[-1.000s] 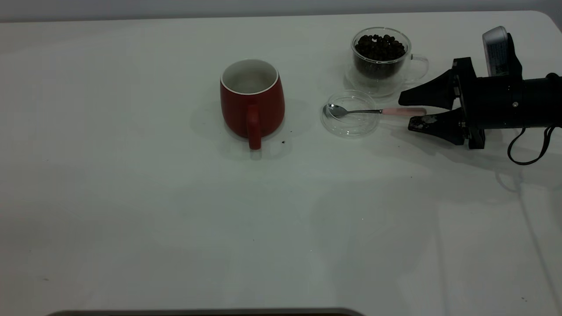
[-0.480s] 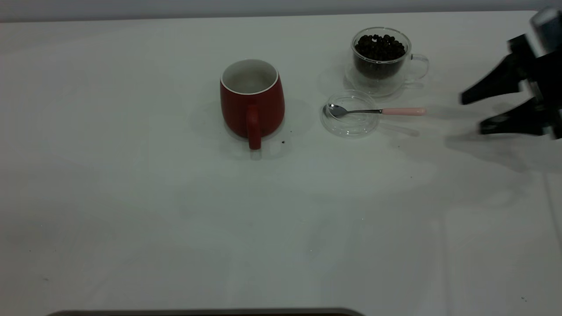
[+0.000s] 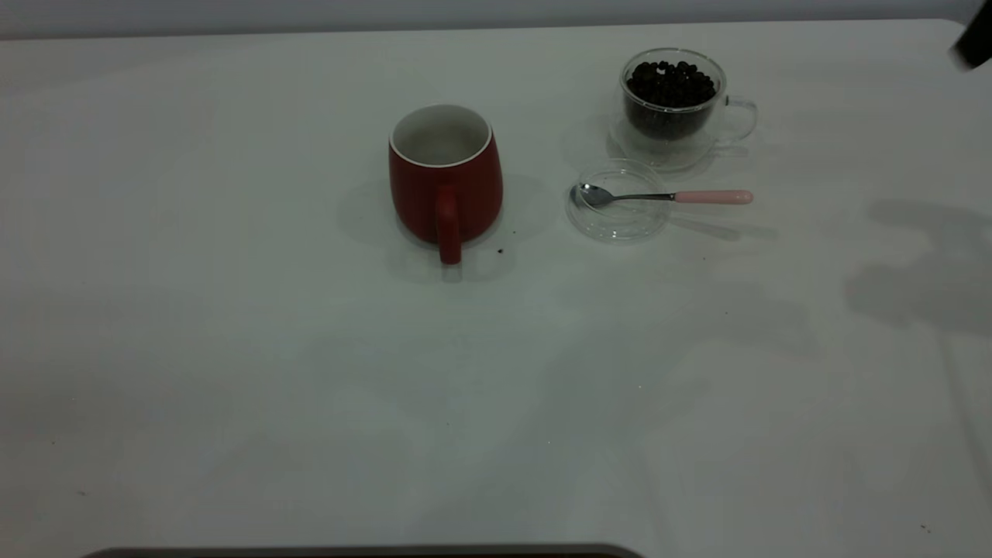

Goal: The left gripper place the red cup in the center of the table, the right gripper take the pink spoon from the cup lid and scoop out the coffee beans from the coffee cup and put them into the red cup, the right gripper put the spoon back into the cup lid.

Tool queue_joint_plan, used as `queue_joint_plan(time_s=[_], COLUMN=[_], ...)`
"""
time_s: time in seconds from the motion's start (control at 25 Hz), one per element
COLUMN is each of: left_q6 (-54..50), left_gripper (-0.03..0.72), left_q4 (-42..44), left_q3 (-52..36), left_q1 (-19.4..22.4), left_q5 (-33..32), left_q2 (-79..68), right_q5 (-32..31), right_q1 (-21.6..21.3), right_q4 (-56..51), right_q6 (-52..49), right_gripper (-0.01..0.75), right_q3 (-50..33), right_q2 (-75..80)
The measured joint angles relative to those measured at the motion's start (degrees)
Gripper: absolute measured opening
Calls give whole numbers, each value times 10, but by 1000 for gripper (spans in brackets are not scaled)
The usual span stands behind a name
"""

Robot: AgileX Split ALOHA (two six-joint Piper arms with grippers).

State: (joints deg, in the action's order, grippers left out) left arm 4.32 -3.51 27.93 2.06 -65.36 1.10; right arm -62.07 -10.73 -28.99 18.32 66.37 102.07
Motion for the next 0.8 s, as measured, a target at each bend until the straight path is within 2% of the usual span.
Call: queue_joint_plan(time_s=[0.12,0.32,0.48,0.8], left_q6=[-2,-1,-1,-1], left_gripper=[586,586,586,586], left_q4=[0,0,0,0], left_q3=[0,0,0,0], left_q1=[0,0,0,0], left_q5=[0,0,0,0], left_q2=[0,0,0,0], right_q5=[-53,-73,-79,-87], right_q1=[25,49,50,50], right_q4=[71,153,163,166], right_q6=[-38,-77,-74,-36], right_gripper=[573,573,573,573], right_q3=[-4,-17,-57,-198], right_q2=[-91,-241,-359,-552])
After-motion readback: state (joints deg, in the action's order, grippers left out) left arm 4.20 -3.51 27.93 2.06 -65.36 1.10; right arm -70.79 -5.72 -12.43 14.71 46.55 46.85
